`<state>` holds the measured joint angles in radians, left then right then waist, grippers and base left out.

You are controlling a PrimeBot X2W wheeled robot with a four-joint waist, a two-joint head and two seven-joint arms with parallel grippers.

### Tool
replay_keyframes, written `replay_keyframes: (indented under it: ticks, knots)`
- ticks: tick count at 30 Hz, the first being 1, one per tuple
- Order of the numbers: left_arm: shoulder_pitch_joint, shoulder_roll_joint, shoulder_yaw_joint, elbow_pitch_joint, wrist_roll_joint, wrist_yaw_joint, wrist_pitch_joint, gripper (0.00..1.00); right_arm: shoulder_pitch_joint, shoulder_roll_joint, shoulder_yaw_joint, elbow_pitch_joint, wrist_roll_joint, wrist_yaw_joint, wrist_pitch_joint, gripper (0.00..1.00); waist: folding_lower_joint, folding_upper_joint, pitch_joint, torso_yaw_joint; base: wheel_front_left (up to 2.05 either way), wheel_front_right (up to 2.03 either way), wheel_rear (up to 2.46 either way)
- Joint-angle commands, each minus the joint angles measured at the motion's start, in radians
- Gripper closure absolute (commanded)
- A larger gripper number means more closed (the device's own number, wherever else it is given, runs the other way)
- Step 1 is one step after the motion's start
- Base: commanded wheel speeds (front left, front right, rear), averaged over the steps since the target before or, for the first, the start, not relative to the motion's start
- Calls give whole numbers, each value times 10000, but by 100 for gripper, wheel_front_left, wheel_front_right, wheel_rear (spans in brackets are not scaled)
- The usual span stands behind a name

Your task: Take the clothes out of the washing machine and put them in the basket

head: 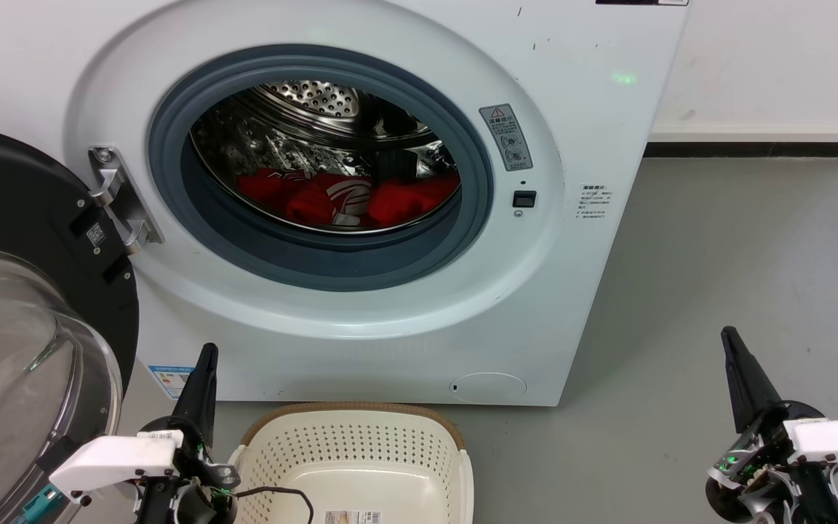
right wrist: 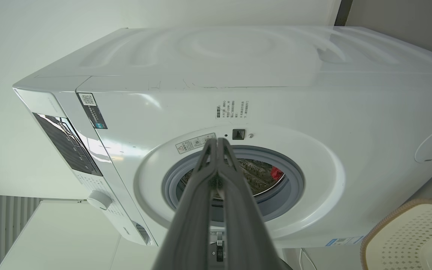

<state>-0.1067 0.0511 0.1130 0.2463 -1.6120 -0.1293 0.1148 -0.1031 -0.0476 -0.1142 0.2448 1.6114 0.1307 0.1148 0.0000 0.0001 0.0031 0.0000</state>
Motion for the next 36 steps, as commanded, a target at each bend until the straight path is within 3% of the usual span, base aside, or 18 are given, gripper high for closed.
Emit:
replay_keyframes:
  ticks: [1,23,24,36]
  knots:
    - [-55,-20,25,-5,-21,-37,15,100,-122,-52,17,16,34,0,12,100,0,-1,0,0,0,0,0]
    - [-56,-20,25,-5,-21,-37,15,100,-123,-52,15,16,34,0,12,100,0,-1,0,0,0,0,0]
    - [14,0,-8,32,3,0,-4,0,17,4,0,22,-4,2,-2,0,0,-1,0,0,0,0,0]
    - [456,-24,-82,-26,285,0,-473,0,425,33,195,52,-146,0,-472,0,0,-1,21,-4,0,0,0]
